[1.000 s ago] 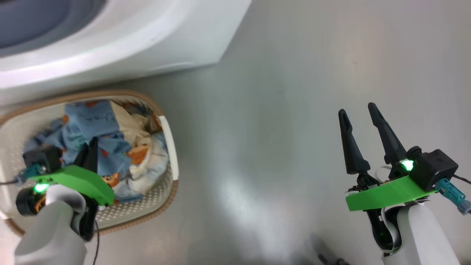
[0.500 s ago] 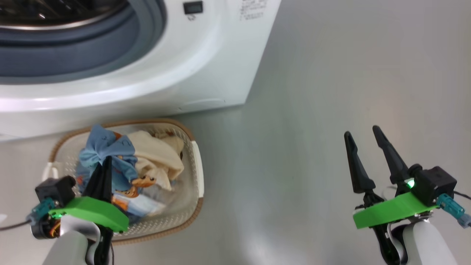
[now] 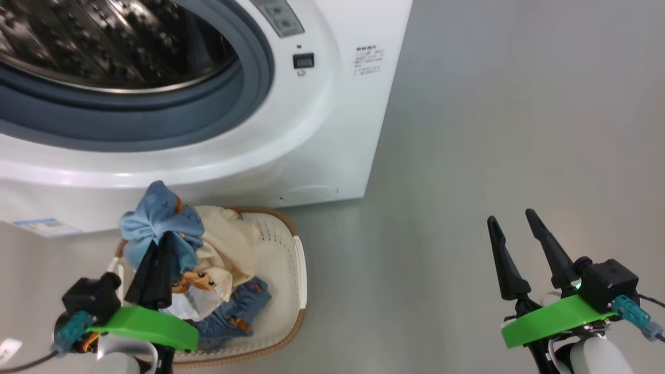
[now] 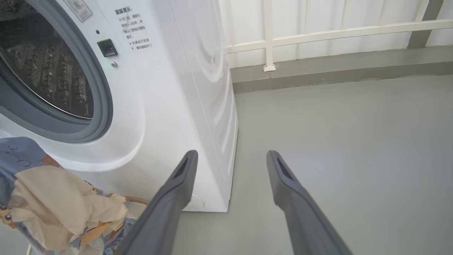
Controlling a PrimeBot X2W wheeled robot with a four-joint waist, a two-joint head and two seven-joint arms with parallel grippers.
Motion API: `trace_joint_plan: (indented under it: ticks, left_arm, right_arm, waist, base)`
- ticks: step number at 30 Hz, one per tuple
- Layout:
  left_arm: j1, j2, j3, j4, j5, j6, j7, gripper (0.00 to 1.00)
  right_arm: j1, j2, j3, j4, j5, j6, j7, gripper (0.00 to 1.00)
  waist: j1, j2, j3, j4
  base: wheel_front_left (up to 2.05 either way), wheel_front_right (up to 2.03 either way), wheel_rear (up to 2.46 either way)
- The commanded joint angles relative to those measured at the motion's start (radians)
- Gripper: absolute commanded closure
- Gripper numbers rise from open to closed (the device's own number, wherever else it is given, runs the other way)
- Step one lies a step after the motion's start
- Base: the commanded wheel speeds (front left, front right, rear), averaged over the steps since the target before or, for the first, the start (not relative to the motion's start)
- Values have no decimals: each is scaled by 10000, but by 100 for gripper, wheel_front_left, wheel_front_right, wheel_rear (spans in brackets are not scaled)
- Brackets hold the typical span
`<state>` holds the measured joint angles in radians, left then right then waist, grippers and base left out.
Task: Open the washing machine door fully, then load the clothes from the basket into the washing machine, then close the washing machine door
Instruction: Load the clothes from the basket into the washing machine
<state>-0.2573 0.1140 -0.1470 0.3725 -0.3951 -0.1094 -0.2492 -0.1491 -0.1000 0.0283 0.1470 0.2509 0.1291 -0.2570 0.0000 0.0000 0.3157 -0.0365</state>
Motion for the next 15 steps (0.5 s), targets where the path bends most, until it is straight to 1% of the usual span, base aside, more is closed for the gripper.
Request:
trace_joint_plan:
  ticks: [1, 11, 15]
  left_arm:
    - [126, 154, 450, -467, 166, 85, -125, 100]
    - [1257, -112, 1128, -2551, 1550, 180, -125, 100]
    - [1823, -250, 1354, -3253, 1927, 211, -126, 100]
  right_arm:
    - [138, -70, 281, -174, 109, 16, -47, 0]
    - [427, -113, 329, -103, 121, 16, -47, 0]
    - [578, -160, 340, -103, 148, 16, -47, 0]
  waist:
    - [0, 0, -444, 113]
    - [0, 0, -1443, 132]
    - [0, 0, -1818, 118]
  base:
    - [0, 0, 0]
    - [0, 0, 0]
    - [0, 0, 0]
